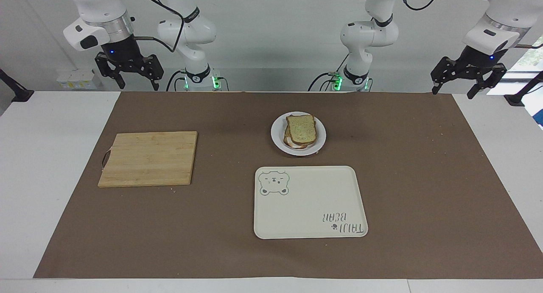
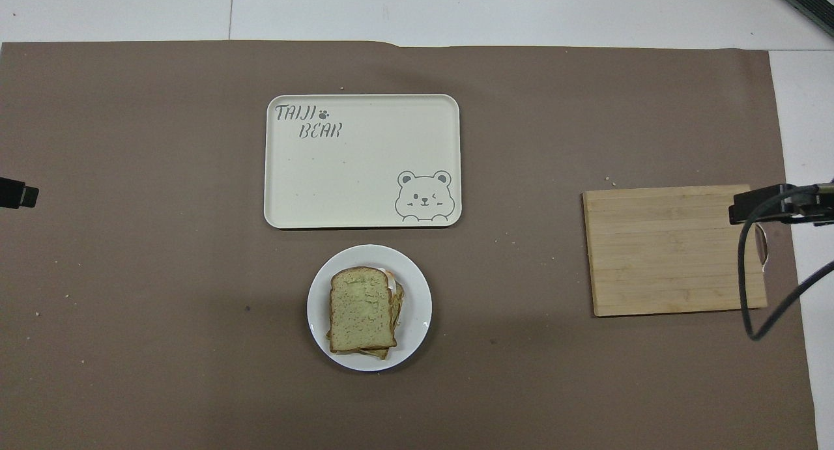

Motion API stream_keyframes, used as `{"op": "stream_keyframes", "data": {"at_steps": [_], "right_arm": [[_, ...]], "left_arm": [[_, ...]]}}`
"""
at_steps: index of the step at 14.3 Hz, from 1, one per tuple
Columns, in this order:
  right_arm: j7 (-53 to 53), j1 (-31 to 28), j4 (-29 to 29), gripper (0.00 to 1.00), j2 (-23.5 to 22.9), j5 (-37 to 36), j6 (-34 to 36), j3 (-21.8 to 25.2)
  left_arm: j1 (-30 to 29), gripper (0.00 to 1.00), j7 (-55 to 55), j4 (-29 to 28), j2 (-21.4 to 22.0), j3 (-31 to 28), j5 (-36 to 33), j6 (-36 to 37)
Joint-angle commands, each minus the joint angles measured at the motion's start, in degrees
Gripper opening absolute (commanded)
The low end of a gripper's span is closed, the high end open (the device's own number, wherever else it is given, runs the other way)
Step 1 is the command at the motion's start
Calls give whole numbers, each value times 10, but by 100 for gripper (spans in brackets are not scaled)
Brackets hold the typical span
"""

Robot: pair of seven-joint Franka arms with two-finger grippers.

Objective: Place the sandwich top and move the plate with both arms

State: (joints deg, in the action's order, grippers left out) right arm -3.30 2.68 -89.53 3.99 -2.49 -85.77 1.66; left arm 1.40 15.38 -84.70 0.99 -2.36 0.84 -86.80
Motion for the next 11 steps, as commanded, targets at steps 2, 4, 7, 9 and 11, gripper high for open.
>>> {"op": "stream_keyframes", "data": {"at_steps": [2,4,7,9,11], "right_arm": [[64,-4,-5,100,16,0,-1,0],[82,-6,-9,100,17,1,-2,-1],[80,-6,-14,100,22,1,5,-1],[80,-6,-17,100,24,0,10,-1],[80,-6,-18,100,24,0,15,0]], "left_arm": [[-3,100,-6,2,5,3,-8,11],[-3,100,-6,2,5,2,-8,11],[-3,100,-6,2,6,3,-8,11],[-3,100,-6,2,6,3,-8,11],[-3,100,-6,2,5,2,-8,11]]}}
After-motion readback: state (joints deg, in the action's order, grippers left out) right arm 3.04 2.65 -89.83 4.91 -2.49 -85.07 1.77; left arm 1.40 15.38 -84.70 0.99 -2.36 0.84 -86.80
